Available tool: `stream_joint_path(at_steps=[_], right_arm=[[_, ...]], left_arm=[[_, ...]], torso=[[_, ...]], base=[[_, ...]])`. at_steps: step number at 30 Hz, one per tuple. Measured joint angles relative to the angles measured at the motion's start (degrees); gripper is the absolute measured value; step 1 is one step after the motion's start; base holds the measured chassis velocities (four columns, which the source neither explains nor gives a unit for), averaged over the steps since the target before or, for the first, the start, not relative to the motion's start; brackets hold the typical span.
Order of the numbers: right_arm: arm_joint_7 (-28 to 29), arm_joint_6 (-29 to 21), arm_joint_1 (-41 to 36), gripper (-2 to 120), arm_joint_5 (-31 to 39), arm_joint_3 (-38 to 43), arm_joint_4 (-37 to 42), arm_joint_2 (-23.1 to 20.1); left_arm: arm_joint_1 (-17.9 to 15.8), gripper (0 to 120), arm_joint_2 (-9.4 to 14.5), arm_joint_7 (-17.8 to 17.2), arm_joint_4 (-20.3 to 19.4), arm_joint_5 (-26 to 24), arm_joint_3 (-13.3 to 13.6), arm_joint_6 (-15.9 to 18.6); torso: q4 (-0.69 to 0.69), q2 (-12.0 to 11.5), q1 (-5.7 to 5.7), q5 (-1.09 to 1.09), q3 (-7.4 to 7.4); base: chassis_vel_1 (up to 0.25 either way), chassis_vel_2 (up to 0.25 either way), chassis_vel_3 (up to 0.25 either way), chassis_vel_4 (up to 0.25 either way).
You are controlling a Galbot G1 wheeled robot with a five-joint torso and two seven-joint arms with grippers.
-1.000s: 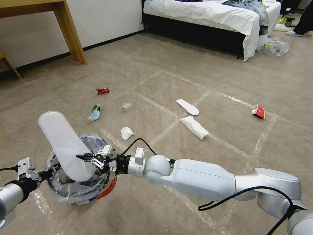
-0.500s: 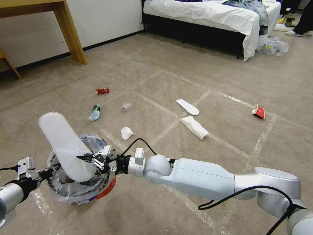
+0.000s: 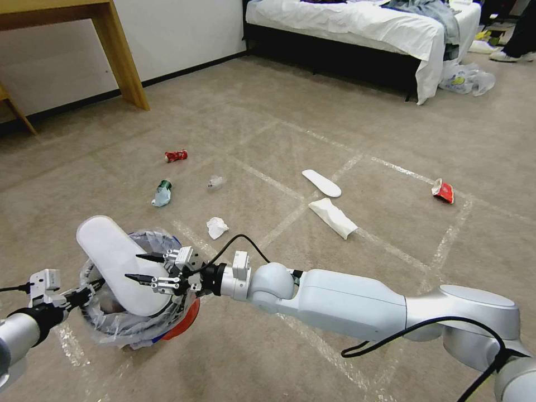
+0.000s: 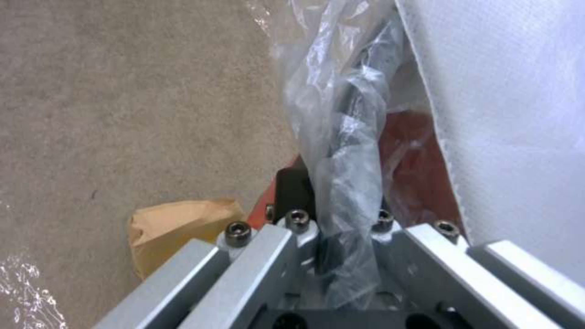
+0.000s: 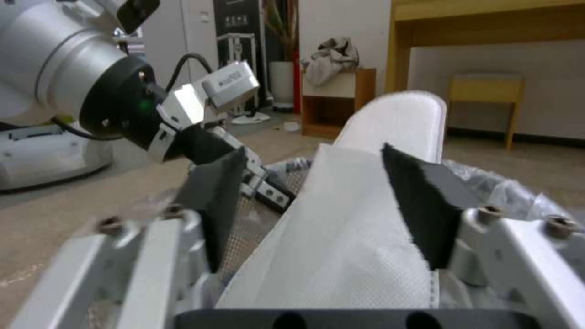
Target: Pick up the trash bin and place the garbage on the floor into it.
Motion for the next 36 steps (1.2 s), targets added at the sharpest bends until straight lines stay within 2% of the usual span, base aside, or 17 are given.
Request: stream_joint_path(at_steps=[2,4,5,6,8,11,18,27,36], right_arm=[[0.03,-0.04,0.05,74,0.07,0.09,0.29,-0.14],[0.04,-0.04,0.06,77,0.09,0.13,0.36,-0.18],[0.05,-0.05,0.06,84,0.12,0.36,0.56,-0.28],[0.05,-0.05,0.06,84,0.12,0.36,0.56,-0.28],[0.23,-0.06,-0.14,95,0.3,1.42,1.44,-0.59],[0.62,-0.23,-0.22,99,0.78,2.76,2.84,-0.88],[1.4,-1.06,0.08,100,2.3,5.72,6.82,-1.45],[1.67,-1.15,0.23,100,2.67,6.54,8.19,-1.31],[1.67,-1.36,1.26,100,4.72,12.47,10.4,-1.89]], left_arm=[[-0.1,1,-0.04,-0.02,0.0,0.0,0.1,0.0],[-0.12,1,-0.05,-0.02,0.02,0.0,0.13,0.0],[-0.14,1,-0.1,-0.03,0.09,0.03,0.2,0.0],[-0.14,1,-0.1,-0.03,0.09,0.03,0.2,0.0],[-0.09,1,-0.11,-0.04,0.27,0.09,0.22,0.0],[-0.06,1,0.0,-0.04,0.32,0.09,0.19,0.0],[-0.02,1,0.07,-0.04,0.45,0.09,0.06,0.0],[-0.07,1,-0.01,-0.04,0.48,0.11,0.07,0.0],[0.21,1,-0.01,-0.02,0.46,0.16,-0.28,0.0]], torso=[[0.0,0.0,0.0,0.0,0.0],[0.0,0.0,0.0,0.0,0.0],[0.0,0.0,0.0,0.0,0.0],[0.0,0.0,0.0,0.0,0.0],[0.0,0.0,0.0,0.0,0.0],[0.0,0.0,0.0,0.0,0.0],[0.0,0.0,0.0,0.0,0.0],[0.0,0.0,0.0,0.0,0.0],[0.01,0.0,0.0,0.0,0.0]], base=[[0.0,0.0,0.0,0.0],[0.0,0.0,0.0,0.0],[0.0,0.0,0.0,0.0],[0.0,0.0,0.0,0.0],[0.0,0.0,0.0,0.0],[0.0,0.0,0.0,0.0],[0.0,0.0,0.0,0.0],[0.0,0.0,0.0,0.0],[0.0,0.0,0.0,0.0]])
